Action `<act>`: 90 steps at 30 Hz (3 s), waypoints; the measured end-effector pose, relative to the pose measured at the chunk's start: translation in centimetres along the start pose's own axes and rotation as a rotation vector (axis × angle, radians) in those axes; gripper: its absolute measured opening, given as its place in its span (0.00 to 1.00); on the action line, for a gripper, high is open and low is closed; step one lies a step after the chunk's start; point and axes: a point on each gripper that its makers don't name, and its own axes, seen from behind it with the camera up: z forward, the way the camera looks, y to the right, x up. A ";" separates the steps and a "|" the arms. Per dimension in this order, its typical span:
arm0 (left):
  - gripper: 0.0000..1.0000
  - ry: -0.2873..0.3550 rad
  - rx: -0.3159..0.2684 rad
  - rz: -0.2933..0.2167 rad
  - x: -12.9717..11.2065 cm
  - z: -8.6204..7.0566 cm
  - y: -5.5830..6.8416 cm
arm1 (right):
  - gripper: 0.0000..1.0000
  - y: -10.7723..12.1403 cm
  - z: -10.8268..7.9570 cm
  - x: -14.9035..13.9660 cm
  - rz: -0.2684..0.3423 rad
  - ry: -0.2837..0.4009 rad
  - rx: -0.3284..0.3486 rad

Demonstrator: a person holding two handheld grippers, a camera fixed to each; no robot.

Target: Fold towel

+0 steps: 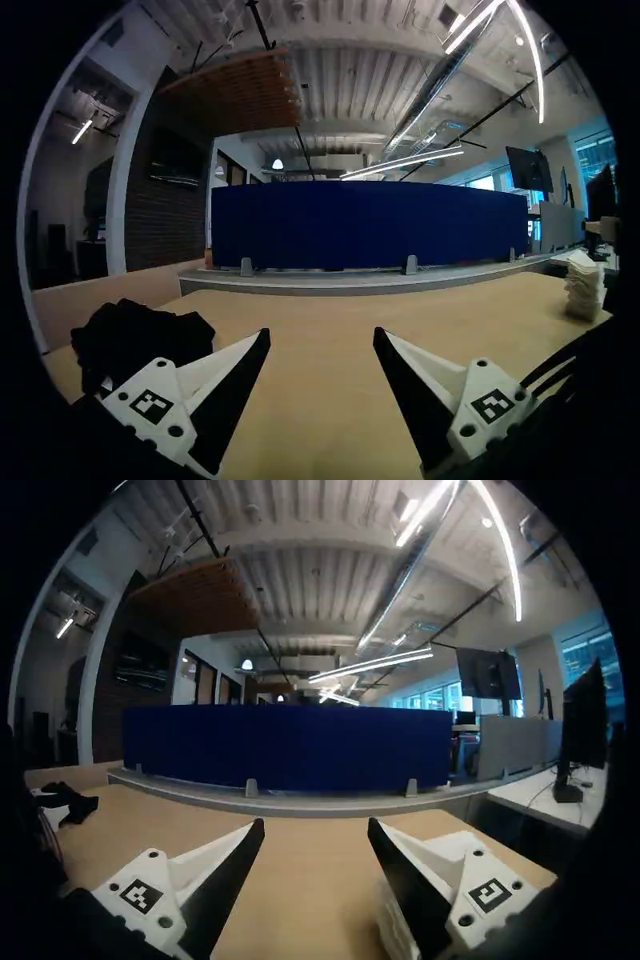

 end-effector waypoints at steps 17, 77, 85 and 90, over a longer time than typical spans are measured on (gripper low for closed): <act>0.96 0.000 0.000 0.000 0.0 0.0 0.0 | 1.00 1.7 -0.1 -5.8 0.064 0.007 -0.019; 0.96 0.000 0.000 0.000 -0.1 -0.1 0.0 | 1.00 0.9 0.0 -9.1 0.019 -0.035 -0.002; 0.96 0.000 0.000 0.000 0.0 0.0 0.0 | 1.00 0.8 0.0 -9.3 0.020 -0.035 -0.002; 0.96 0.000 0.000 0.000 0.0 0.0 0.0 | 1.00 0.8 0.0 -9.3 0.020 -0.035 -0.002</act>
